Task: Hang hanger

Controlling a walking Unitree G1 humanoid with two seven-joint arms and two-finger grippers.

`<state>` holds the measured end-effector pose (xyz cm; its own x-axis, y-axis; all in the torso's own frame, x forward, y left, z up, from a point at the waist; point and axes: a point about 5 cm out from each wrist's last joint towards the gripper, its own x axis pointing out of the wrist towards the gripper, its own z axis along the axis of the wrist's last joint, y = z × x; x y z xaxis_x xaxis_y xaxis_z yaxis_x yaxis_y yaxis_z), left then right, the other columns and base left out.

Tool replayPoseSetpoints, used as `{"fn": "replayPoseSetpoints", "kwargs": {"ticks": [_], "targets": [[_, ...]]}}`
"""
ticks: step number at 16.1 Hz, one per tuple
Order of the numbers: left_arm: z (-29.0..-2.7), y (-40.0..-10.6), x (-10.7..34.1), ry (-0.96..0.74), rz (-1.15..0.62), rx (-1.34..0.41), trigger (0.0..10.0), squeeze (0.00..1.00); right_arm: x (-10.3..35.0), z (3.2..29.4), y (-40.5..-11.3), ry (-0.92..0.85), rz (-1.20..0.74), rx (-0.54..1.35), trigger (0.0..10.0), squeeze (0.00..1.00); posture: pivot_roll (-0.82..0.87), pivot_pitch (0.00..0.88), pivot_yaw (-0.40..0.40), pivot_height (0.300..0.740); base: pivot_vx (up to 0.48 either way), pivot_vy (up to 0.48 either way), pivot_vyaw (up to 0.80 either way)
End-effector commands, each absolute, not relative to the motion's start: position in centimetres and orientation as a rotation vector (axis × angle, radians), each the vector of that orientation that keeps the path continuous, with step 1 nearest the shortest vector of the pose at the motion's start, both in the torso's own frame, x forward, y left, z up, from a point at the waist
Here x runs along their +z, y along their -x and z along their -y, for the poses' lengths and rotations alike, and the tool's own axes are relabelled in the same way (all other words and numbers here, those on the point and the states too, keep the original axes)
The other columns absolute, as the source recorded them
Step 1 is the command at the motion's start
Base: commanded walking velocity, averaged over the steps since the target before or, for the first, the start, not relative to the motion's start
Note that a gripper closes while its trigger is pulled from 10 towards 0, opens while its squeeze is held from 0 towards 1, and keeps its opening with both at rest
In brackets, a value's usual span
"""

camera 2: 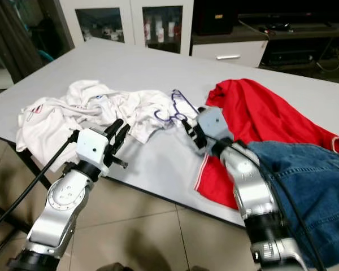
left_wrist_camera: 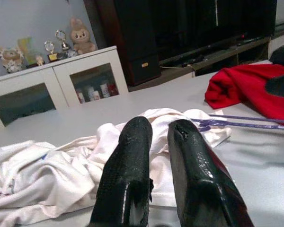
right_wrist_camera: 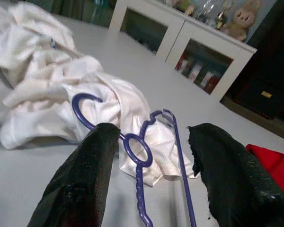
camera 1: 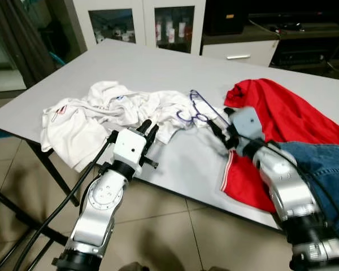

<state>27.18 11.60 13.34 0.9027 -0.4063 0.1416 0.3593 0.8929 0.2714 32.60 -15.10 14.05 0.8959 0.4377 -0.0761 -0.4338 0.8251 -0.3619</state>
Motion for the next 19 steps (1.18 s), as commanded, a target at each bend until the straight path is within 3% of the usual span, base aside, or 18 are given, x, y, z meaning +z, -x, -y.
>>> {"fn": "replayPoseSetpoints", "kwargs": {"ticks": [1,6,7,8,9,10,11,13,16,19], "targets": [[-11.4,-26.9,13.7,-0.278,0.222,-0.424,10.0,0.00,13.7,14.7,-33.2,0.414,-0.027,0.474,10.0,0.00,-0.04,0.000,0.014,0.740,0.000,0.000,0.00],[-12.2,-26.9,14.0,-0.304,0.228,-0.408,10.0,0.00,13.9,12.5,-35.5,0.536,-0.052,0.532,10.0,0.00,-0.02,0.002,-0.012,0.740,0.000,0.000,0.00],[-12.2,-26.9,14.0,-0.306,0.228,-0.404,10.0,0.00,13.6,12.4,-36.1,0.562,-0.072,0.532,10.0,0.25,-0.01,0.000,-0.022,0.740,0.000,0.000,0.00],[-12.2,-26.9,14.0,-0.307,0.228,-0.403,10.0,0.00,13.6,12.2,-36.4,0.576,-0.083,0.532,10.0,0.62,-0.01,0.000,-0.022,0.740,0.000,0.000,0.00],[-12.2,-26.8,14.0,-0.307,0.228,-0.403,10.0,0.00,13.8,11.9,-36.7,0.580,-0.084,0.537,10.0,0.64,0.00,0.000,-0.025,0.740,0.000,0.000,0.00],[-12.2,-26.8,14.0,-0.306,0.229,-0.402,10.0,0.00,14.1,11.6,-36.9,0.562,-0.068,0.540,10.0,0.52,0.00,0.000,-0.028,0.740,0.000,0.000,0.00],[-12.3,-26.7,13.9,-0.300,0.225,-0.395,10.0,0.00,14.1,11.7,-36.9,0.539,-0.062,0.532,10.0,0.00,0.01,0.000,-0.030,0.740,0.000,0.000,0.00],[-12.5,-26.7,13.8,-0.285,0.219,-0.382,10.0,0.00,14.0,12.0,-36.8,0.501,-0.052,0.507,10.0,0.00,0.01,0.000,-0.028,0.740,0.000,0.000,0.00],[-12.3,-25.8,13.2,-0.236,0.195,-0.384,10.0,0.00,13.8,13.8,-34.5,0.308,0.047,0.420,10.0,0.00,0.01,0.000,-0.017,0.740,0.000,0.000,0.00],[-12.3,-25.7,13.2,-0.236,0.194,-0.385,10.0,0.00,13.8,13.9,-34.1,0.292,0.056,0.414,10.0,0.00,0.00,0.000,-0.010,0.740,0.000,0.000,0.00]]}}
